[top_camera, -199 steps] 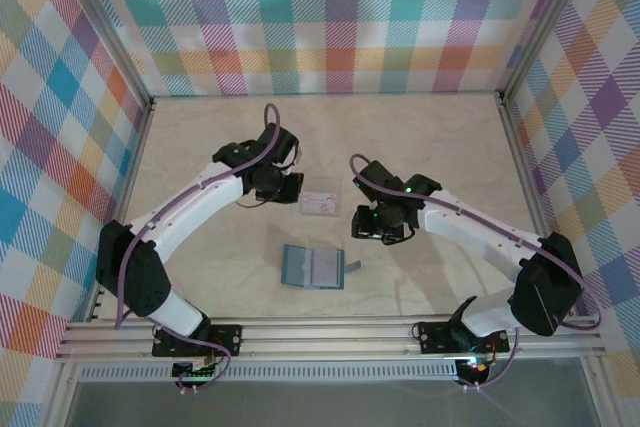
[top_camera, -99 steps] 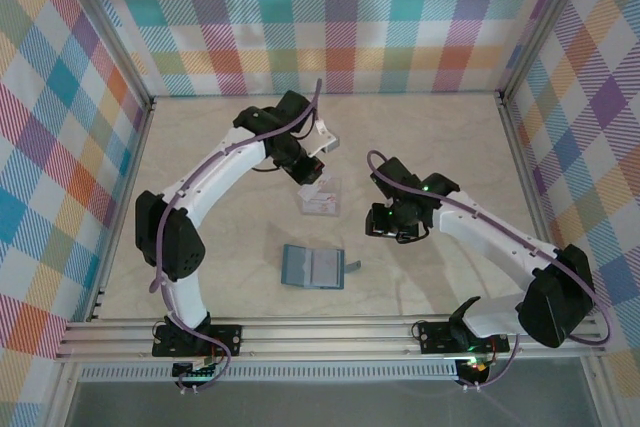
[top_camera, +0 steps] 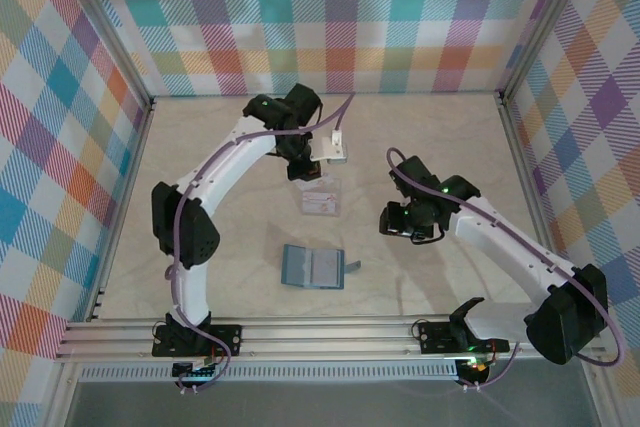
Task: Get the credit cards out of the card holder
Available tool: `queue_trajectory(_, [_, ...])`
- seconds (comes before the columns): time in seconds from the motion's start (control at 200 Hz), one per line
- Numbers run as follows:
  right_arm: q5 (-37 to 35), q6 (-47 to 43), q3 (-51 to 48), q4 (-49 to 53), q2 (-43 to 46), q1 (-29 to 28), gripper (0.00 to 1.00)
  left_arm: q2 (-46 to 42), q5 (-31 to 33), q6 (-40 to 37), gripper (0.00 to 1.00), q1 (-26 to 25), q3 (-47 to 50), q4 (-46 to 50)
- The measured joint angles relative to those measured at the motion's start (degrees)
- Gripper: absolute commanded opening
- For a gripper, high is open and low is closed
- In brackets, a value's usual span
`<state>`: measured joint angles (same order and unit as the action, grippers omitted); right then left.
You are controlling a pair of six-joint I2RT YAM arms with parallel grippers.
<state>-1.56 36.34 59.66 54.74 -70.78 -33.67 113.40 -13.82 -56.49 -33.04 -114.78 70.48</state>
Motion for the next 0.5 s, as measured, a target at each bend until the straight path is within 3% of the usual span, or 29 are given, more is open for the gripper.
queue_trajectory(0.5, [0.7, -1.29, -1.11, -0.94, -0.87, 2.1, 0.43, 9.55, 4.96, -4.7, 0.0, -2.21, -3.82, 1.01])
